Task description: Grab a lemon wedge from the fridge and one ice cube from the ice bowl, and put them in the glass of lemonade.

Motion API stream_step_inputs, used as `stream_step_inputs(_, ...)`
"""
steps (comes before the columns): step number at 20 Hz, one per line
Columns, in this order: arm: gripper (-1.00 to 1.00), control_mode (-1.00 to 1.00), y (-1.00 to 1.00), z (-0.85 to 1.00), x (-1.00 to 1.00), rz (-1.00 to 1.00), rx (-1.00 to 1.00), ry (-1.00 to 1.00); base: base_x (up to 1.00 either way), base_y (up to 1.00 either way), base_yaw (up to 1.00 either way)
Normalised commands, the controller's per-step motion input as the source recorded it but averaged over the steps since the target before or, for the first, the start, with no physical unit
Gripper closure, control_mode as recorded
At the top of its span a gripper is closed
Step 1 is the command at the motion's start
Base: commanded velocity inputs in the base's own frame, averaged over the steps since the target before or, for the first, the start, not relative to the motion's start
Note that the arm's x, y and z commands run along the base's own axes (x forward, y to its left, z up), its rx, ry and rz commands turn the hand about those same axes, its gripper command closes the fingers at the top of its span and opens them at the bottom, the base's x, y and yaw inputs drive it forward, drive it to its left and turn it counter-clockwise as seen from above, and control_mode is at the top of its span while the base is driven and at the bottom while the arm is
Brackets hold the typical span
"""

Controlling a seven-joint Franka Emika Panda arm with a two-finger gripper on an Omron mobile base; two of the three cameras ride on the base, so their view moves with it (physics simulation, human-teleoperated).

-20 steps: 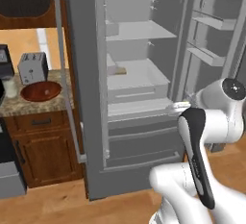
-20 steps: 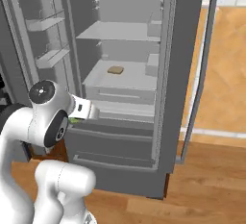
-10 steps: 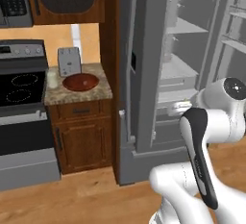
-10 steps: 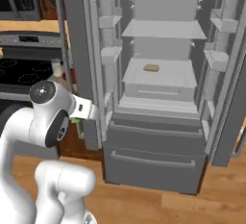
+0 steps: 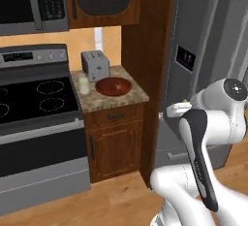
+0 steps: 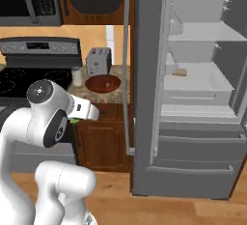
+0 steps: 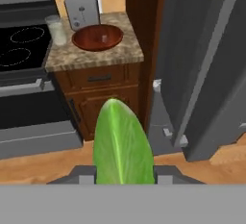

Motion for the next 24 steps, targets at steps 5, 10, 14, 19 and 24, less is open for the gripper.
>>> stream_step_inputs(5,1.0,1.0,0.0,0.0,0.0,0.0,0.0,0.0,1.0,0.94,-0.38)
stream_step_inputs(10,1.0,1.0,0.0,0.0,0.0,0.0,0.0,0.0,1.0,0.75,-0.37)
stream_step_inputs(14,1.0,1.0,0.0,0.0,0.0,0.0,0.0,0.0,1.0,0.49,-0.3)
stream_step_inputs(19,1.0,1.0,0.0,0.0,0.0,0.0,0.0,0.0,0.92,0.54,-0.22)
stream_step_inputs(24,1.0,-1.0,0.2,-0.09,0.17,-0.04,-0.04,0.0,0.11,0.1,-0.03)
